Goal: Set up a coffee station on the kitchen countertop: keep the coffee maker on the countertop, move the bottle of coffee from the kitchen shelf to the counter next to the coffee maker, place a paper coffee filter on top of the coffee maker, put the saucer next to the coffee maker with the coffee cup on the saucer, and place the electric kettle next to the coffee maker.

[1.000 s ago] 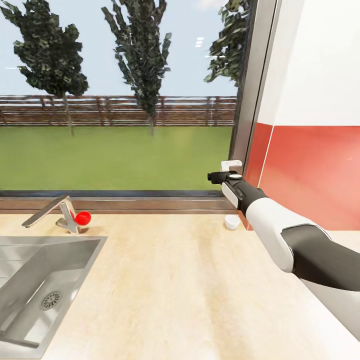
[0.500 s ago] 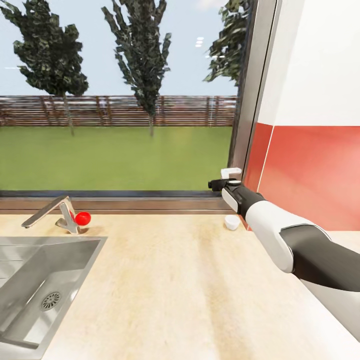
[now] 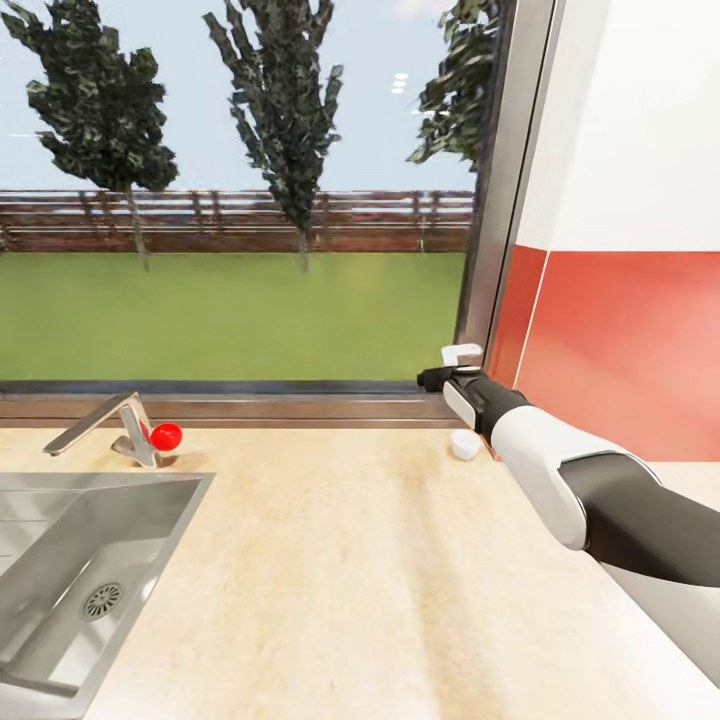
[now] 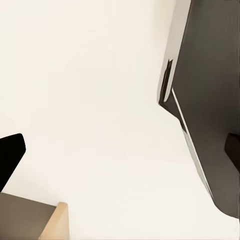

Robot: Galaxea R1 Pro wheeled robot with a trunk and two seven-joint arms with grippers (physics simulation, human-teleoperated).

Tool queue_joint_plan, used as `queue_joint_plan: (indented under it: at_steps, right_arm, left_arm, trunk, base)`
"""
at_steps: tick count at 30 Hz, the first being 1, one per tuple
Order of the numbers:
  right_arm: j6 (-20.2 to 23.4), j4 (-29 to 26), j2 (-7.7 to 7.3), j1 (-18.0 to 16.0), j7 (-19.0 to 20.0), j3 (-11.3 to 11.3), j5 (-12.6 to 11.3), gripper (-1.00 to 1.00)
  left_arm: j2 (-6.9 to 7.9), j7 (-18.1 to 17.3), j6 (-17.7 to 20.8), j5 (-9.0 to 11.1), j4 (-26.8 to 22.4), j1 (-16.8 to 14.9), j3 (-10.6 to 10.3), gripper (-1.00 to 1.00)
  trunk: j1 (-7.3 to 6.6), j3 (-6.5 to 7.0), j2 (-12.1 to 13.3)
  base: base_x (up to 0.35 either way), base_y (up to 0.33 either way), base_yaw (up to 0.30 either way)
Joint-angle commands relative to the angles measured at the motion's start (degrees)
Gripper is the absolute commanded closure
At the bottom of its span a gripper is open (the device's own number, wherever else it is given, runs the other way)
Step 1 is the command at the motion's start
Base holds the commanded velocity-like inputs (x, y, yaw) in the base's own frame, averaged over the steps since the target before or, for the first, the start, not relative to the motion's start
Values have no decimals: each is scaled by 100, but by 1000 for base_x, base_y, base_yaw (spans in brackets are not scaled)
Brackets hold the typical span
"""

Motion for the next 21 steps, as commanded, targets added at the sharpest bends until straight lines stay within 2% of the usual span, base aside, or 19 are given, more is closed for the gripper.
queue_joint_plan:
  at_steps: [1, 14, 21]
  right_arm:
    - [33, -8, 0, 0, -31, 48, -52, -100]
    - [32, -5, 0, 14, -34, 47, -53, -100]
    - [32, -8, 0, 15, -42, 47, -53, -100]
  left_arm:
    - [-2, 12, 37, -59, -6, 1, 48, -100]
    - [3, 12, 139, -66, -6, 15, 41, -100]
    - [0, 12, 138, -65, -6, 24, 41, -100]
  trunk:
    - [3, -18, -12]
    - [3, -122, -12]
    - [3, -185, -12]
  base:
    - [0, 0, 77]
    - [0, 0, 91]
    - [0, 0, -7]
